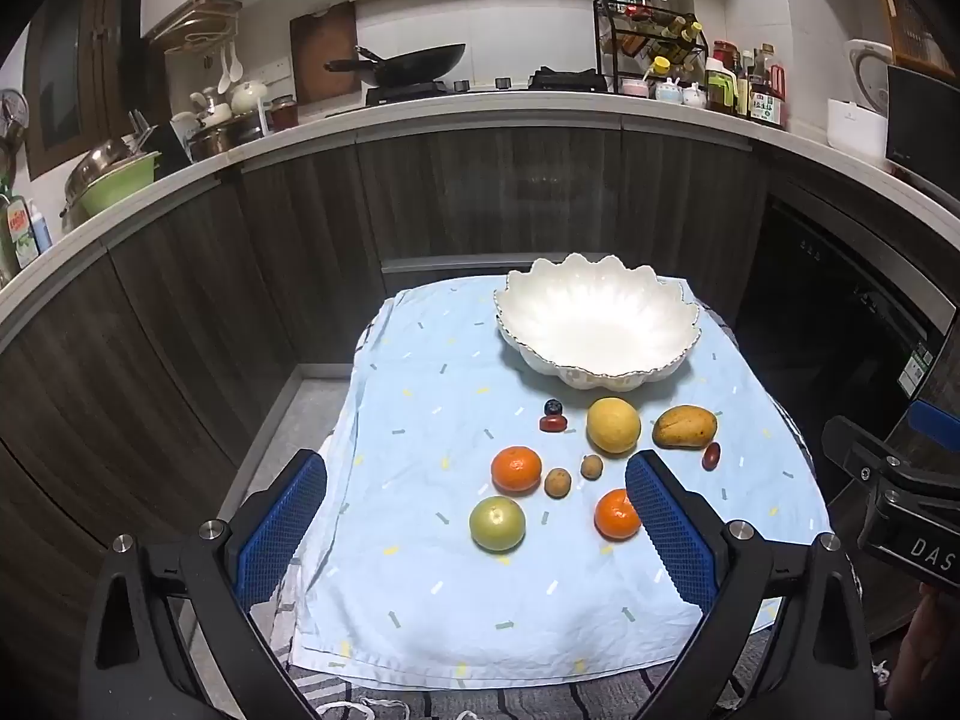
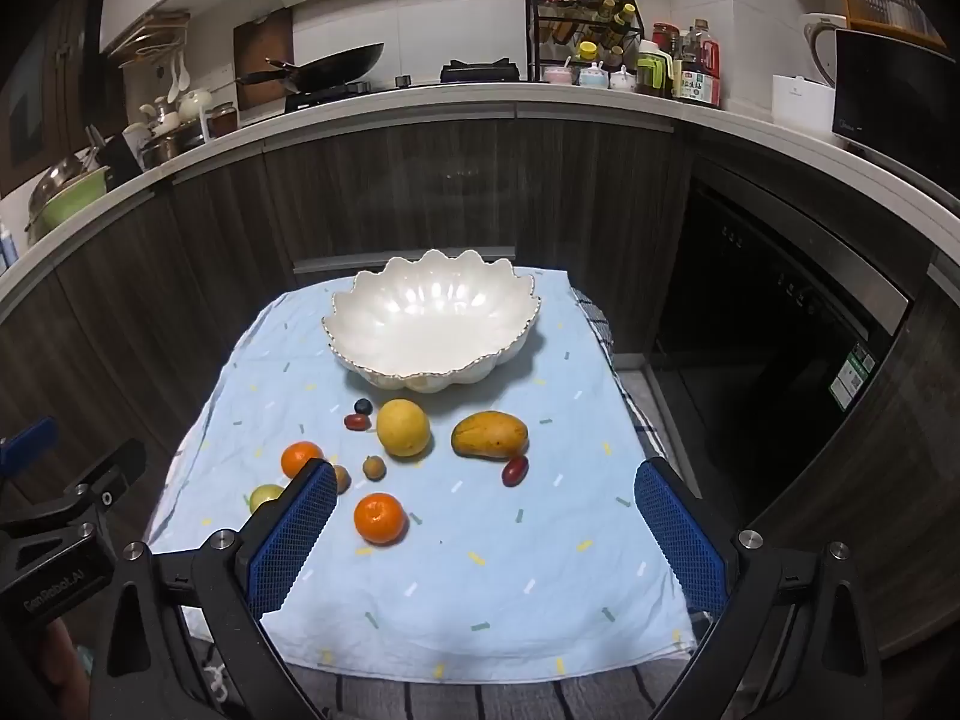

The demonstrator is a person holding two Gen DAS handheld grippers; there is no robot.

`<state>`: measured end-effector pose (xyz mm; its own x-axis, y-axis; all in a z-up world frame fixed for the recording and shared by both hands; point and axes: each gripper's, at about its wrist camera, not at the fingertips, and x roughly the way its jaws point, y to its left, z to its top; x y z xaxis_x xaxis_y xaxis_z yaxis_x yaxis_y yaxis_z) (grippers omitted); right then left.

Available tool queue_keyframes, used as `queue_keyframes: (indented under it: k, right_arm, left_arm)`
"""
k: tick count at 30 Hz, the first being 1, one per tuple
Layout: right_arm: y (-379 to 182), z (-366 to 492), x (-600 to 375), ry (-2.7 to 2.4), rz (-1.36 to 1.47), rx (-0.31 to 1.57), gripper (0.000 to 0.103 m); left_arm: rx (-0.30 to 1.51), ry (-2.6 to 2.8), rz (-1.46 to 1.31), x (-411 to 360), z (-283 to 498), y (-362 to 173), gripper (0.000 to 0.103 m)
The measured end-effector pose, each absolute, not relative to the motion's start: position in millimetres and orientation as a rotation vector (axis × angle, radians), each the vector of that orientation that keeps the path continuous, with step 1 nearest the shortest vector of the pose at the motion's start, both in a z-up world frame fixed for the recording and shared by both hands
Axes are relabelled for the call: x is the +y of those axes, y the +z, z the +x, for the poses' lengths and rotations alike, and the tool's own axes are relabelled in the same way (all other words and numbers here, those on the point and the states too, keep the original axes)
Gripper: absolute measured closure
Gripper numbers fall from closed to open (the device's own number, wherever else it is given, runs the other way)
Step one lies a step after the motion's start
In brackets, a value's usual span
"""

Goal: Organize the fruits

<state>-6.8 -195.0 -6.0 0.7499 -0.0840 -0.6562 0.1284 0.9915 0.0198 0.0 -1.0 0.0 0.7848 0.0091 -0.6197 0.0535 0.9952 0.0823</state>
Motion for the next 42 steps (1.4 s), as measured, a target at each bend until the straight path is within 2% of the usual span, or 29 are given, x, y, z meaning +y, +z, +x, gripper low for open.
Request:
queue_keyframes:
  k: [42]
  right_arm:
    - [-6.4,-7.0,-192.4,-0.12,0.058,0.717,0.002]
  left_arm:
    - [0.673,-0.02,0.084,2.5,0.5,0.1,0.001]
